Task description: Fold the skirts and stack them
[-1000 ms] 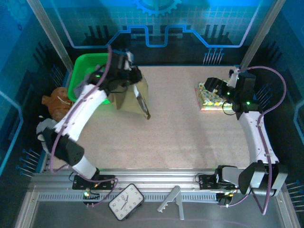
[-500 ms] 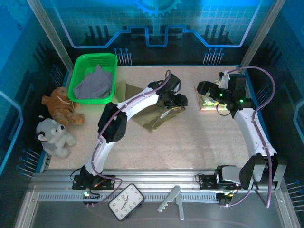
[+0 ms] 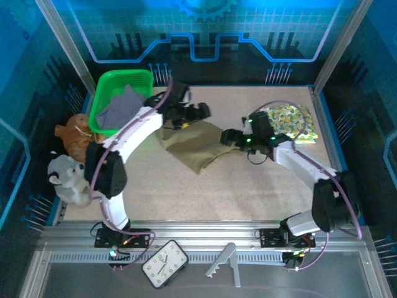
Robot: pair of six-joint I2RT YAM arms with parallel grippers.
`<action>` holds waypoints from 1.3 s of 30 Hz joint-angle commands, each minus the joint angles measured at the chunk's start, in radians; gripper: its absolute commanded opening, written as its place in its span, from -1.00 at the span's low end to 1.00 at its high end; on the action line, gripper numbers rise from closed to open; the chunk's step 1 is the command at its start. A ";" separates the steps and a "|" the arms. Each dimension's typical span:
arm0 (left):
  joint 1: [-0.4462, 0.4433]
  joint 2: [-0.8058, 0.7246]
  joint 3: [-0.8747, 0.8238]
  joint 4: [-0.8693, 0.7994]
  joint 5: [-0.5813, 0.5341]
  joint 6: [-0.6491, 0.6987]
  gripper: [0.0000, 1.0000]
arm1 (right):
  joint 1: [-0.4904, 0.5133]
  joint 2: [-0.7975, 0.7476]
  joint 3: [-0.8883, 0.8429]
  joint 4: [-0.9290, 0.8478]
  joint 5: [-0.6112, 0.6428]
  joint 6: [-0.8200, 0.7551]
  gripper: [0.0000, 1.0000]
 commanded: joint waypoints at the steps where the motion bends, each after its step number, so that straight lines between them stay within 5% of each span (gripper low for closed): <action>1: 0.053 -0.108 -0.145 0.024 -0.056 -0.038 0.98 | 0.107 0.085 0.016 0.022 0.093 0.149 0.89; 8: 0.131 -0.264 -0.344 0.046 -0.102 -0.057 0.98 | 0.196 0.289 0.126 0.004 0.130 0.202 0.84; 14: 0.160 -0.300 -0.398 0.036 -0.115 -0.062 0.98 | 0.190 0.337 0.191 0.028 0.157 0.093 0.00; 20: 0.162 -0.319 -0.397 0.004 -0.133 -0.025 0.98 | 0.056 0.234 0.139 -0.044 0.189 -0.254 -0.88; 25: 0.162 -0.329 -0.387 -0.016 -0.127 -0.008 0.98 | -0.068 0.130 0.110 -0.146 0.102 -0.539 -0.95; 27: 0.161 -0.329 -0.385 -0.014 -0.117 -0.010 0.98 | -0.112 0.095 0.104 -0.167 -0.033 -0.623 -0.93; 32: 0.160 -0.320 -0.382 0.017 -0.051 -0.024 0.98 | -0.077 0.113 0.140 -0.351 -0.292 -0.800 -0.93; 36: 0.158 -0.291 -0.348 -0.012 -0.002 0.010 0.98 | 0.000 0.101 0.075 -0.386 -0.322 -0.729 -0.92; 39: 0.158 -0.265 -0.312 -0.044 -0.012 0.052 0.98 | -0.041 0.037 -0.028 -0.311 -0.364 -0.601 -0.87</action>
